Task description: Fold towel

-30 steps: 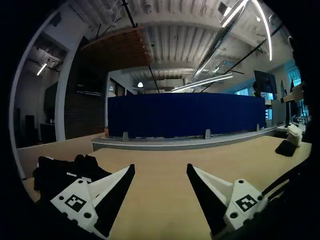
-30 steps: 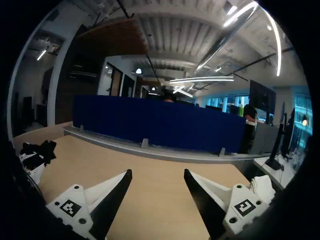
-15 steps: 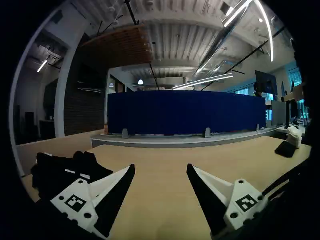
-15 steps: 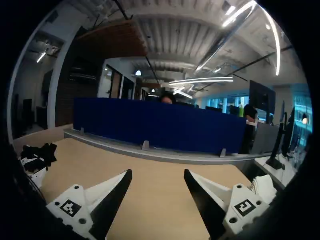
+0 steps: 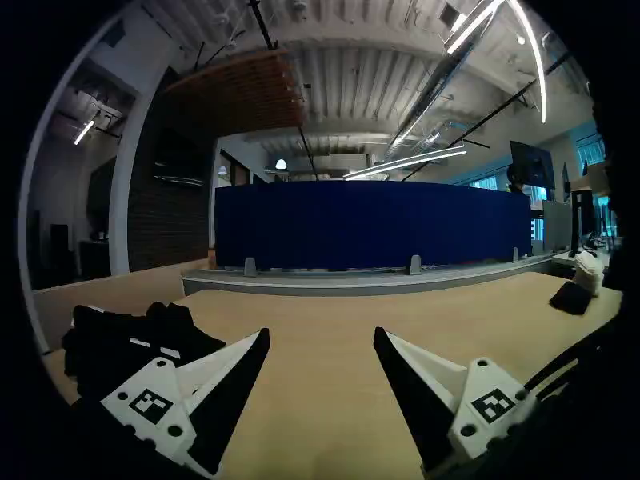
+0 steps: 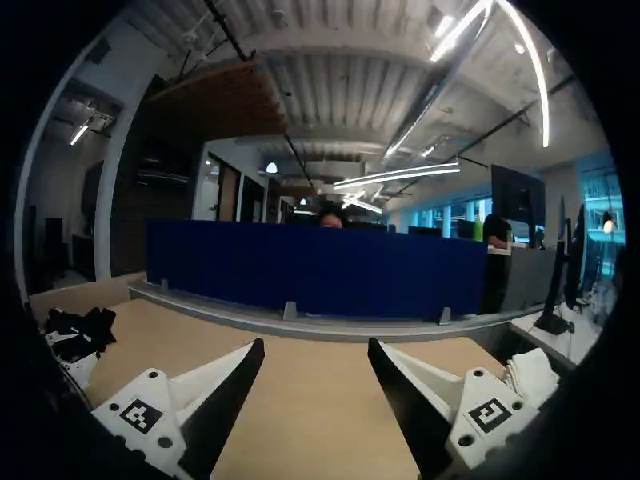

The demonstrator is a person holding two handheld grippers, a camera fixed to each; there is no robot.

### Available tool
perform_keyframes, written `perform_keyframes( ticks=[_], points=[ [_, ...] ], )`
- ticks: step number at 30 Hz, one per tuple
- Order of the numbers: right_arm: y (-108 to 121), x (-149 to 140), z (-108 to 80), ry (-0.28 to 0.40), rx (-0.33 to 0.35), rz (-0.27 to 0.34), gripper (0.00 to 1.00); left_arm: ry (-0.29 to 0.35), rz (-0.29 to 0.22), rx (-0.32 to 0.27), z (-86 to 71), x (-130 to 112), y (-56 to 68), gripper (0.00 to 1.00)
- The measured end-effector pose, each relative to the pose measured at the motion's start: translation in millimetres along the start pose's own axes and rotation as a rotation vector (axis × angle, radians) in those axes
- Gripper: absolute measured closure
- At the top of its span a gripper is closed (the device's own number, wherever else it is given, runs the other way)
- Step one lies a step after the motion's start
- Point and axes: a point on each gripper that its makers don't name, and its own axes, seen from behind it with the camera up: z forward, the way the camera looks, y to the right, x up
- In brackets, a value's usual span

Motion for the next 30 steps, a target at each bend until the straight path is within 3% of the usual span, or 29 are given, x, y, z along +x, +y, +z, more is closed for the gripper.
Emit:
perform_keyframes(
  ticks=[16, 30],
  points=[
    [52, -36, -15.0, 0.035, -0.069, 0.062, 0.0, 0.0, 0.0, 0.0, -0.6, 1, -0.2, 0.03],
    [74, -91, -15.4, 0.033, -0.073, 0.07, 0.0, 0.0, 0.0, 0.0, 0.2, 0, 0.1, 0.03]
  ],
)
